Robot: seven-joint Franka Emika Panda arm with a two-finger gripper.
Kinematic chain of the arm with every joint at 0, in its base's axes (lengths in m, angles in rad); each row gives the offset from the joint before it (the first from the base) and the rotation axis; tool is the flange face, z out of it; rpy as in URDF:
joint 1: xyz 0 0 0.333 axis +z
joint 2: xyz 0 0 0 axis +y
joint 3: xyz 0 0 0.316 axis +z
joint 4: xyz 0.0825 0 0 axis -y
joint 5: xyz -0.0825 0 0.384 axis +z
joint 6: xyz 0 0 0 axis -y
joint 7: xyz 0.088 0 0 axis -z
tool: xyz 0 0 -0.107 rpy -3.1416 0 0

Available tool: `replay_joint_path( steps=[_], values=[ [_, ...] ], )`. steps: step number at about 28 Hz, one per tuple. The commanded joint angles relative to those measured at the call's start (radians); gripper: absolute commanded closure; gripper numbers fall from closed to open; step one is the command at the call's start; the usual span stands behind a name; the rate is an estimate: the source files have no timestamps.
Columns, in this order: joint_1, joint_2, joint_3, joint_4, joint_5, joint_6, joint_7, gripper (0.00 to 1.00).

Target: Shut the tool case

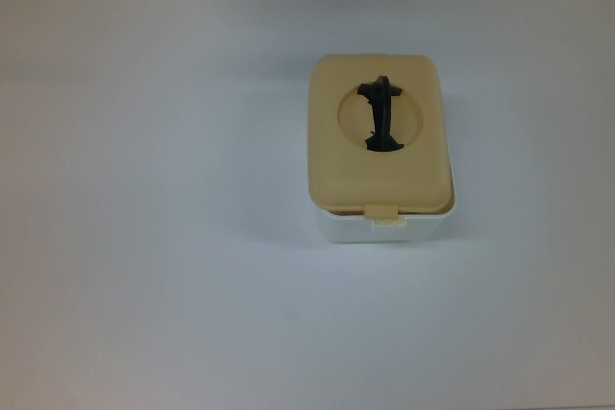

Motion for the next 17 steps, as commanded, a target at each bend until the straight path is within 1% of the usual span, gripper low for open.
replay_joint_path(
  steps=[1, 3, 5, 10, 17],
  values=[
    [-0.005, -0.03, 0.001, -0.034, -0.002, -0.043, -0.006, 0.0],
    [-0.008, -0.027, -0.001, -0.034, -0.005, -0.038, -0.006, 0.0],
    [-0.025, -0.026, -0.004, -0.034, -0.004, -0.032, -0.009, 0.0],
    [-0.033, -0.027, -0.005, -0.034, 0.002, -0.018, -0.015, 0.0],
    [-0.035, -0.027, -0.005, -0.055, 0.004, 0.062, -0.009, 0.0]
  ],
)
